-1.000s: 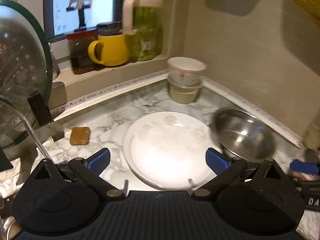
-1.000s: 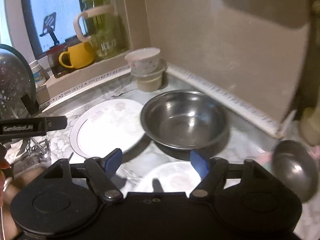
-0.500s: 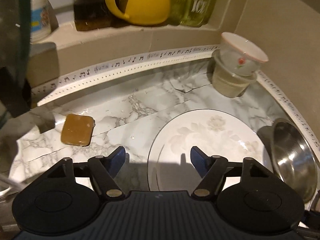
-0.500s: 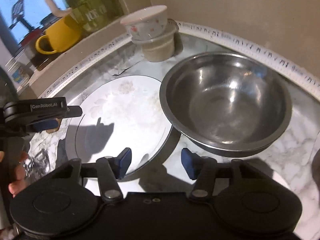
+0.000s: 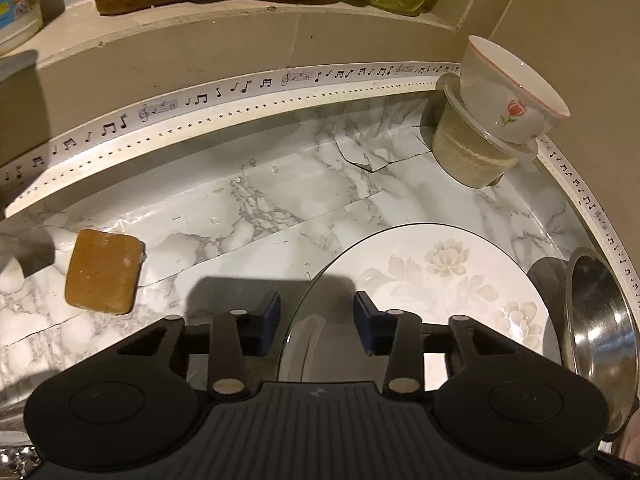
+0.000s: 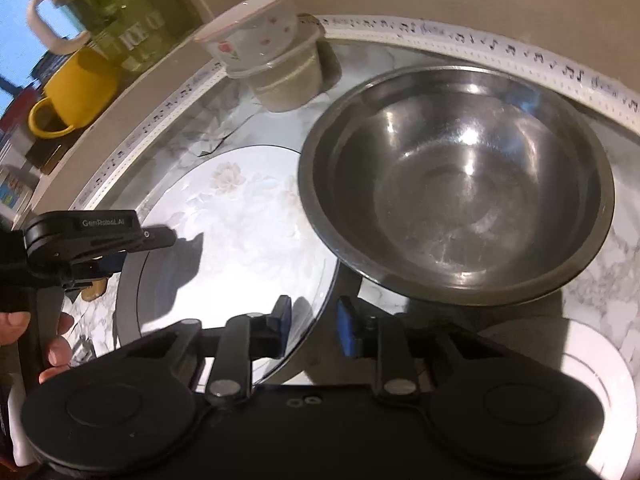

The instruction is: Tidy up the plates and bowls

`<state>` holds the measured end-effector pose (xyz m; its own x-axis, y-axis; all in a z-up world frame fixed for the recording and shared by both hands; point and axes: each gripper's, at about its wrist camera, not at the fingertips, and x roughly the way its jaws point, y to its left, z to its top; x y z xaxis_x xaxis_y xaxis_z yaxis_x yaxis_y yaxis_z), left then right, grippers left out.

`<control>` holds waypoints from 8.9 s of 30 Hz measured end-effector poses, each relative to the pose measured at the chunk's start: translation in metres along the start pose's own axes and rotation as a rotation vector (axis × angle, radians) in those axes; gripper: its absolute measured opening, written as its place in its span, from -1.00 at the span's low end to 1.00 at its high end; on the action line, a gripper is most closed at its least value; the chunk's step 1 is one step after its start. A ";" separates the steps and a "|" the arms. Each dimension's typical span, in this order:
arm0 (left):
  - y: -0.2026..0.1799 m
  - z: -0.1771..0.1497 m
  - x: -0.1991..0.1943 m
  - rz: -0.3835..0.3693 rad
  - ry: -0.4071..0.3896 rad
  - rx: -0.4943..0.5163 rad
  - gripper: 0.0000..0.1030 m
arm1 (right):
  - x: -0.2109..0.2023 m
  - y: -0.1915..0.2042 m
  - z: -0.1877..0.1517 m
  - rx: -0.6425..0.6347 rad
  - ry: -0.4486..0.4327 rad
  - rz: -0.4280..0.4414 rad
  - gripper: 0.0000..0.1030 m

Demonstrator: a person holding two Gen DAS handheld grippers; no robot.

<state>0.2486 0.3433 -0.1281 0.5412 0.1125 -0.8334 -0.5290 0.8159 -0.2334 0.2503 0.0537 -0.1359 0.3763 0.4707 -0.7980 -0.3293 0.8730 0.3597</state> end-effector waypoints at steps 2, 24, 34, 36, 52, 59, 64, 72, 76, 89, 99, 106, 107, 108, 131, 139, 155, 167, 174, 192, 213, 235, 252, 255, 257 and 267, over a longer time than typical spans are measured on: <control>0.000 0.002 0.003 -0.017 0.002 -0.013 -0.31 | 0.002 -0.002 0.001 0.012 0.005 0.010 -0.67; 0.011 -0.011 -0.021 -0.013 -0.005 -0.053 -0.57 | -0.009 0.002 -0.008 -0.084 0.013 0.054 -0.76; 0.010 -0.053 -0.051 0.002 0.020 -0.036 -0.58 | -0.031 -0.014 -0.038 -0.160 0.103 0.119 -0.76; 0.010 -0.062 -0.057 0.004 0.025 -0.027 -0.58 | -0.036 -0.016 -0.043 -0.179 0.124 0.133 -0.76; 0.001 -0.149 -0.108 -0.029 0.089 0.053 -0.58 | -0.087 -0.057 -0.097 -0.256 0.270 0.240 -0.75; -0.006 -0.183 -0.126 -0.049 0.115 0.080 -0.58 | -0.115 -0.079 -0.124 -0.257 0.304 0.272 -0.74; -0.018 -0.213 -0.138 -0.087 0.142 0.106 -0.58 | -0.136 -0.101 -0.143 -0.247 0.333 0.280 -0.74; -0.052 -0.245 -0.152 -0.142 0.192 0.174 -0.58 | -0.163 -0.141 -0.159 -0.187 0.322 0.259 -0.74; -0.062 -0.250 -0.153 -0.151 0.195 0.201 -0.58 | -0.166 -0.148 -0.158 -0.177 0.298 0.246 -0.75; -0.059 -0.248 -0.149 -0.154 0.211 0.199 -0.58 | -0.162 -0.146 -0.155 -0.179 0.280 0.244 -0.75; -0.054 -0.216 -0.162 -0.154 0.142 0.232 -0.58 | -0.176 -0.146 -0.122 -0.229 0.195 0.167 -0.32; -0.069 -0.183 -0.154 -0.166 0.098 0.274 -0.57 | -0.174 -0.144 -0.089 -0.233 0.105 0.098 -0.17; -0.071 -0.179 -0.153 -0.168 0.088 0.278 -0.57 | -0.173 -0.145 -0.085 -0.231 0.093 0.091 -0.08; -0.074 -0.175 -0.151 -0.169 0.078 0.281 -0.57 | -0.172 -0.144 -0.081 -0.230 0.083 0.085 0.00; -0.141 -0.151 -0.079 -0.182 0.090 0.395 0.42 | -0.120 -0.136 -0.044 -0.209 0.073 -0.053 0.30; -0.151 -0.157 -0.063 -0.184 0.127 0.418 0.40 | -0.116 -0.130 -0.049 -0.202 0.088 -0.070 0.18; -0.157 -0.156 -0.056 -0.180 0.123 0.425 -0.08 | -0.112 -0.143 -0.062 -0.067 0.104 -0.117 -0.15; -0.160 -0.156 -0.054 -0.199 0.122 0.420 -0.49 | -0.107 -0.142 -0.061 -0.043 0.102 -0.098 -0.64; -0.158 -0.154 -0.054 -0.191 0.112 0.384 -0.61 | -0.103 -0.138 -0.055 -0.027 0.096 -0.100 -0.71; -0.131 -0.123 -0.050 -0.133 0.100 0.304 -0.61 | -0.079 -0.112 -0.036 -0.008 0.124 -0.031 -0.76; -0.092 -0.127 -0.116 -0.111 0.064 0.266 -0.61 | -0.117 -0.077 -0.047 -0.097 0.152 0.079 -0.77; -0.102 -0.218 -0.183 -0.142 0.144 0.296 -0.61 | -0.172 -0.101 -0.131 -0.097 0.285 0.078 -0.78; -0.097 -0.250 -0.165 -0.109 0.220 0.315 -0.61 | -0.162 -0.111 -0.157 -0.077 0.327 0.058 -0.78; -0.097 -0.250 -0.162 -0.110 0.231 0.323 -0.61 | -0.160 -0.109 -0.155 -0.082 0.327 0.044 -0.77; -0.098 -0.249 -0.160 -0.105 0.240 0.332 -0.60 | -0.159 -0.107 -0.155 -0.085 0.328 0.035 -0.76; -0.099 -0.244 -0.153 -0.123 0.256 0.341 -0.60 | -0.156 -0.109 -0.148 -0.055 0.324 0.026 -0.65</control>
<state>0.0588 0.1073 -0.0999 0.3846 -0.1060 -0.9170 -0.2018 0.9597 -0.1956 0.0989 -0.1341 -0.1221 0.0744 0.4203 -0.9044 -0.3845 0.8488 0.3628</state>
